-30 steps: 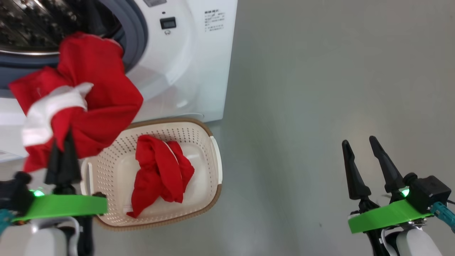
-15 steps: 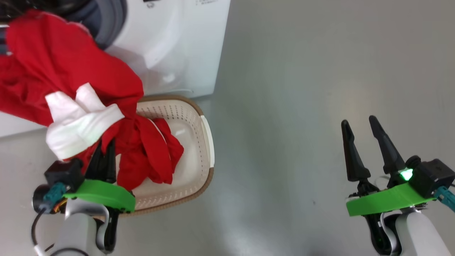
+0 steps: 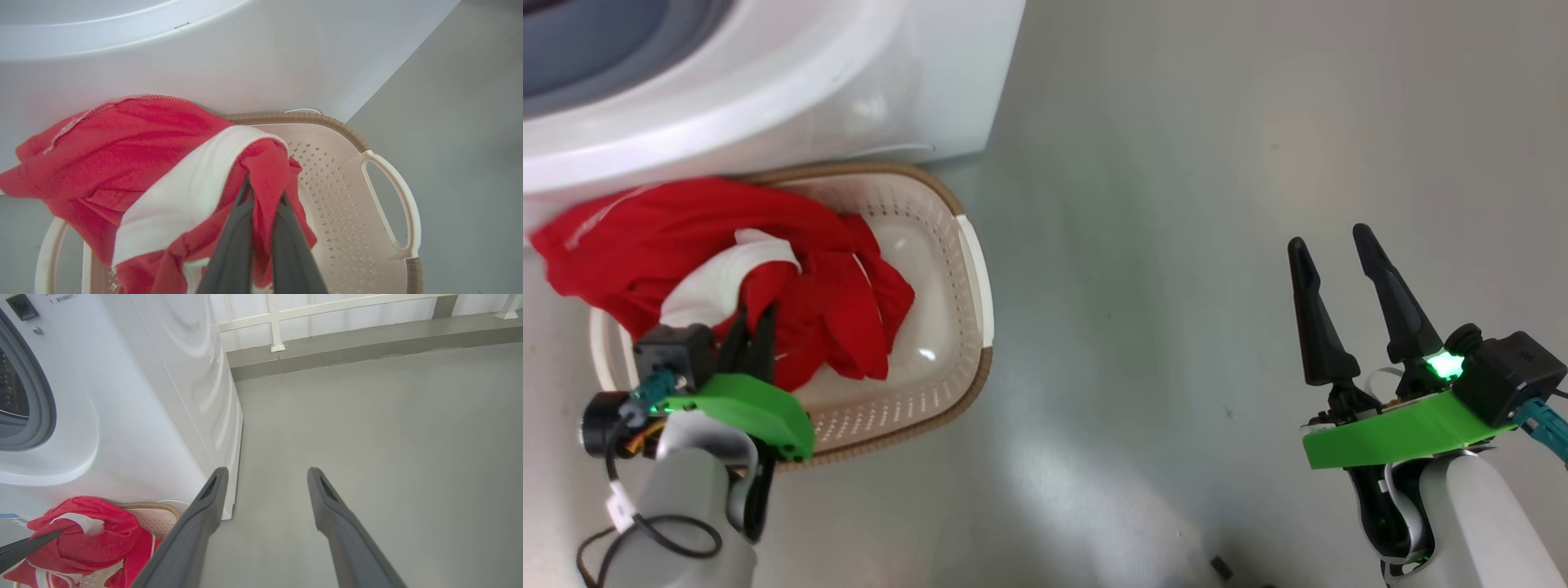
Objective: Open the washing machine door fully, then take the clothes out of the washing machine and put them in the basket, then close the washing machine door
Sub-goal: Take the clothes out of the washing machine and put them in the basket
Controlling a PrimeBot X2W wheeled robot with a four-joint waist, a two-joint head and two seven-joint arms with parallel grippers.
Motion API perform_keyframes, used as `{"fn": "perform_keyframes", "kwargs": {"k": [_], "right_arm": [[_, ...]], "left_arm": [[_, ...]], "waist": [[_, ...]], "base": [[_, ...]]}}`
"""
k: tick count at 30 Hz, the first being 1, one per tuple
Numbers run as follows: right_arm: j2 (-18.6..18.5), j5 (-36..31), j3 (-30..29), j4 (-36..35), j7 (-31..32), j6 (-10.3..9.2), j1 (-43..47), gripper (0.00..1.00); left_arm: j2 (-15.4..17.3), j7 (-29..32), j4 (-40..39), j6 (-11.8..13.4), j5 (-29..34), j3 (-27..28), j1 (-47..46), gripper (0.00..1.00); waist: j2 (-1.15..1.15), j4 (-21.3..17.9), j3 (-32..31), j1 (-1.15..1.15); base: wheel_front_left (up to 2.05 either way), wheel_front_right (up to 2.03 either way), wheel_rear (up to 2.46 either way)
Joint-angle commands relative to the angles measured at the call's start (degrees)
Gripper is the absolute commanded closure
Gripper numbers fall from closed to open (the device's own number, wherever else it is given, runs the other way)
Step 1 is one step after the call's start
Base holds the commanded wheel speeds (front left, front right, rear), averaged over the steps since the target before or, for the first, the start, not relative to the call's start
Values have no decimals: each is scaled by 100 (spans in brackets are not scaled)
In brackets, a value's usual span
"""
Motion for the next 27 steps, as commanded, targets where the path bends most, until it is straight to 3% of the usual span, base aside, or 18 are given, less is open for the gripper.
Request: {"fn": "perform_keyframes", "kwargs": {"k": [1, 14, 23, 24, 25, 27], "right_arm": [[-36, 43, 133, -150, -37, 28, -9, 0], [-36, 29, 234, -272, -37, 28, -285, 0], [-36, -17, 250, -295, -37, 28, -393, 0], [-36, -21, 250, -291, -37, 28, -405, 0], [-36, -26, 251, -284, -37, 28, -417, 0], [-36, -37, 250, -276, -37, 28, -438, 0]], "left_arm": [[192, -30, 7, -32, 39, 114, -36, 100], [352, -30, 1121, -32, 57, -69, -977, 100], [370, -30, 1397, -32, -65, -119, -1323, 100], [373, -30, 1411, -32, -77, -118, -1336, 98], [372, -30, 1425, -32, -88, -121, -1345, 87], [369, -30, 1430, -32, -106, -121, -1348, 51]], "waist": [[0, -54, 205, 0], [0, -18, 1000, 0], [0, 55, 1239, 0], [0, 61, 1244, 0], [0, 66, 1242, 0], [0, 78, 1224, 0]], "base": [[0, 0, 0], [0, 0, 0], [0, 0, 0], [0, 0, 0], [0, 0, 0], [0, 0, 0]]}}
